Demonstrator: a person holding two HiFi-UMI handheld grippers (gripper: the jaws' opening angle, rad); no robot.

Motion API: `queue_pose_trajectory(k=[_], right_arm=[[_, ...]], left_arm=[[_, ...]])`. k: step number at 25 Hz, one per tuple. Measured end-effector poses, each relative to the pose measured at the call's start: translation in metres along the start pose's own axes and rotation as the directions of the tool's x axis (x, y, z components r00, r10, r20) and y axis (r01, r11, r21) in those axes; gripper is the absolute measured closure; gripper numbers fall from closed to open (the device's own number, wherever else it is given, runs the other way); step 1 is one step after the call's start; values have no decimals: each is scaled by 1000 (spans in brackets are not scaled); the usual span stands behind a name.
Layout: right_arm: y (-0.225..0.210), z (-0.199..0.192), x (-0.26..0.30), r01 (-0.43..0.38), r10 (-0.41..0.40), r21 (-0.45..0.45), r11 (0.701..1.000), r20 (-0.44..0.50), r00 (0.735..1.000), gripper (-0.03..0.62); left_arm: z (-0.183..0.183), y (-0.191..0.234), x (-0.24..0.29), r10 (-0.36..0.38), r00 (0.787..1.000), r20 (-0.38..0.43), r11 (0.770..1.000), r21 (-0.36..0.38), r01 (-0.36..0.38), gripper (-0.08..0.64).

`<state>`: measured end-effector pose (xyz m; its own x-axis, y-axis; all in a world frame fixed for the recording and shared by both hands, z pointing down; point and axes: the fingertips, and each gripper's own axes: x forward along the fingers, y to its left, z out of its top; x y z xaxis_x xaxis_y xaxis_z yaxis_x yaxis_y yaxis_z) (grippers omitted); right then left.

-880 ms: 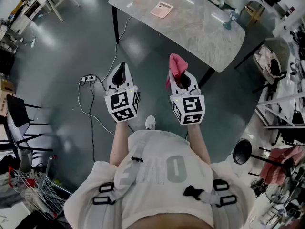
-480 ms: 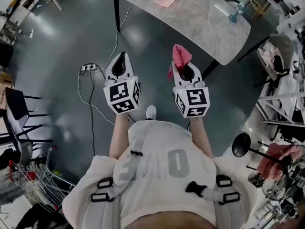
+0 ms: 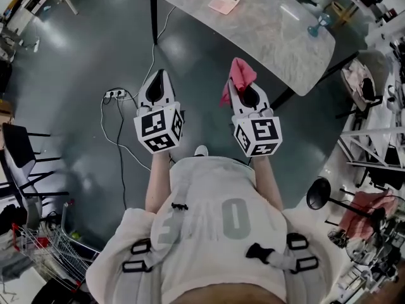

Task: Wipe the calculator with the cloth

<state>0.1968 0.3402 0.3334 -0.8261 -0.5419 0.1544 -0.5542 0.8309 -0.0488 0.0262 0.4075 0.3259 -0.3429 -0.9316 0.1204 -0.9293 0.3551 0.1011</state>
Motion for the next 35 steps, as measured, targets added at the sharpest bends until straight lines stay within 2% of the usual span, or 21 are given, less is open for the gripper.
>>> queue_pose_trajectory(k=[7, 16, 19, 29, 35], right_arm=[[-7, -18, 41, 30, -29, 30, 999, -15, 999, 535], [-49, -19, 118, 29, -29, 45, 999, 7, 1000, 535], [-70, -16, 145, 21, -22, 32, 999, 2, 1000, 535], [-162, 26, 257, -8, 7, -40, 999, -35, 999, 535], [-232, 44, 332, -20, 16, -73, 997, -51, 999, 535]], left_arm=[[-9, 41, 39, 49, 999, -14, 999, -17, -49, 540], [7, 32, 112, -9, 1000, 16, 1000, 7, 9, 540], [6, 27, 144, -23, 1000, 14, 999, -27, 23, 540], [37, 8, 294, -21, 1000, 4, 1000, -21, 21, 540], [46, -13, 406, -90, 996, 25, 996, 2, 90, 540]])
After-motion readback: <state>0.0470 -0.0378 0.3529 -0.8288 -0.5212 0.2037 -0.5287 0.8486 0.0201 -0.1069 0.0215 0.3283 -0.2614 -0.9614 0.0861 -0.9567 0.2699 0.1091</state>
